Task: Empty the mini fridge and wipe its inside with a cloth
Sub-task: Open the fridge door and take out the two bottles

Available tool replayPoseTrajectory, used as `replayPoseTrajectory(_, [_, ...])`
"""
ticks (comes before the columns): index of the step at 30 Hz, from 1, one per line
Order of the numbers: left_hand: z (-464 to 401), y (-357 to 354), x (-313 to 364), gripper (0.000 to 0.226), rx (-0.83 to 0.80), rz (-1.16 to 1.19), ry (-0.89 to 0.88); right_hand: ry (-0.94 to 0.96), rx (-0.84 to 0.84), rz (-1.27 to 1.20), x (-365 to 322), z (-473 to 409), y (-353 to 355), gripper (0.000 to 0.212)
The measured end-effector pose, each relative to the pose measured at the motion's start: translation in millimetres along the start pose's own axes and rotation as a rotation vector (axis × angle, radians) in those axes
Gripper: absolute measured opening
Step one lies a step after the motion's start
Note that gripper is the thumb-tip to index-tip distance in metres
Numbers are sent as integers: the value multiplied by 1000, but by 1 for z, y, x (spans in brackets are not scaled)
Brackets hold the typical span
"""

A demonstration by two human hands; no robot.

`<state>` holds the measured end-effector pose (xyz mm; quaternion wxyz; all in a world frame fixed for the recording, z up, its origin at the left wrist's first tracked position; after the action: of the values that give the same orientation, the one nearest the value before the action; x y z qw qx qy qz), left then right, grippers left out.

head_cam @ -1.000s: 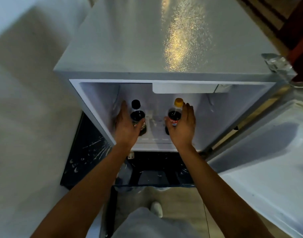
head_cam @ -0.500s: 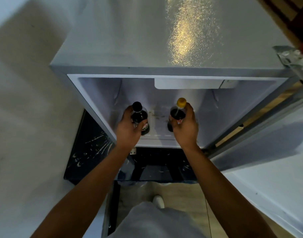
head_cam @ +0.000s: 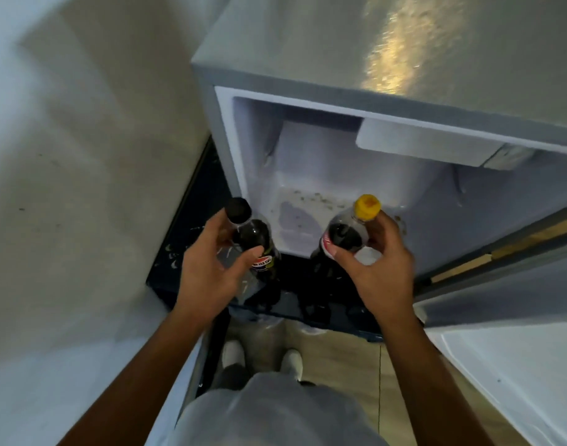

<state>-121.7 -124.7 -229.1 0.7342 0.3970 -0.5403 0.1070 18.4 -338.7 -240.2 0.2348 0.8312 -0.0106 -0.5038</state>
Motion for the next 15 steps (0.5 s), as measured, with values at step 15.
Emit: replayPoseTrajectory(15, [-6, 101, -74, 67, 127, -57, 182, 47, -374, -38, -55, 18, -130, 65])
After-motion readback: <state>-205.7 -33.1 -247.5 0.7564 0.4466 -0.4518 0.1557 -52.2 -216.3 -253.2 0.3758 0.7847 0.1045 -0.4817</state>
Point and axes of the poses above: each hand's wrist, its own z-axis away from the middle knuckle, its own y-axis out of the back of the hand, x = y × z, the point moved 2 cm from there along -z, towards the middle knuckle, and after that the axes turned 15 degrees about y, right-handed, at the moved point
